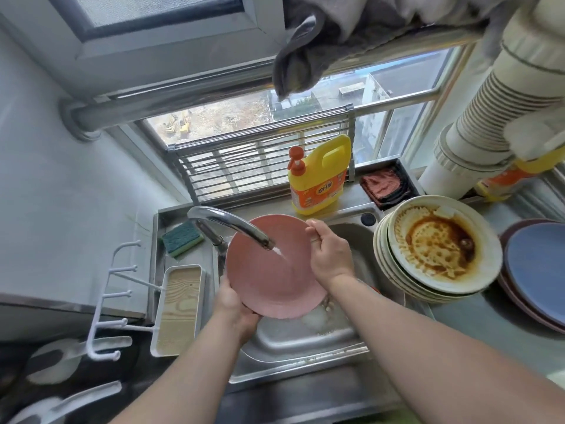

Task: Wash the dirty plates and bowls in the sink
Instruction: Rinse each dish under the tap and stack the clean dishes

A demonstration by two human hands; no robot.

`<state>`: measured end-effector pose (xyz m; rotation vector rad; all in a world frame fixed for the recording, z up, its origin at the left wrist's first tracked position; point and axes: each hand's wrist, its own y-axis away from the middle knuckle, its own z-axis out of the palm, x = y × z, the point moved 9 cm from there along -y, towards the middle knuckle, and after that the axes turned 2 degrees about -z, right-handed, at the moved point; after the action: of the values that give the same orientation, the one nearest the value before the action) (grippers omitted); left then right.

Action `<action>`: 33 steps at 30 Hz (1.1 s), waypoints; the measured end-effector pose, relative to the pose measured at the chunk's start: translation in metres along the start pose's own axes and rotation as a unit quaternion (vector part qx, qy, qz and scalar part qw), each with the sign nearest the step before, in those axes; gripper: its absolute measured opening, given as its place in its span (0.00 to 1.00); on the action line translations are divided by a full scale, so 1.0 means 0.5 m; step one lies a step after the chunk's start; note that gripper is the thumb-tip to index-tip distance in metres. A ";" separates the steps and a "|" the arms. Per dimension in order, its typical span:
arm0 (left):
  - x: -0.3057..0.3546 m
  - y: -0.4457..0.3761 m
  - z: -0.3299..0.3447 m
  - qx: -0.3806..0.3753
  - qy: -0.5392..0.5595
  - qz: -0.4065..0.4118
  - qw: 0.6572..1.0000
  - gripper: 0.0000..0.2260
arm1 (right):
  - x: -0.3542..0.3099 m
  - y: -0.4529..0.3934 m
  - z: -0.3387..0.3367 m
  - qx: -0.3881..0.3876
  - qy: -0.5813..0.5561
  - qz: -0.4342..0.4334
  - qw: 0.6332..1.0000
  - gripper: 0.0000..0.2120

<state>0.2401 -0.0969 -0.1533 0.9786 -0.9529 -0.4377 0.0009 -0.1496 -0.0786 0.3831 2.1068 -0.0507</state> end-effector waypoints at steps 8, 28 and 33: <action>-0.085 0.003 0.109 -0.051 -0.019 -0.062 0.997 0.31 | -0.016 0.012 -0.122 0.008 0.044 -0.044 0.998 0.18; -0.158 -0.009 0.052 -0.101 0.000 -0.233 0.967 0.18 | 0.086 0.125 -0.151 -0.246 -0.179 0.290 0.907 0.14; -0.190 -0.007 0.040 -0.071 0.029 -0.243 0.967 0.23 | 0.060 0.120 -0.130 -0.257 -0.099 0.240 0.931 0.11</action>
<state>0.1727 -0.0428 -0.1971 1.0860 -0.6119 -0.8710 -0.0497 -0.0730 -0.0614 0.5338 1.6947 0.7072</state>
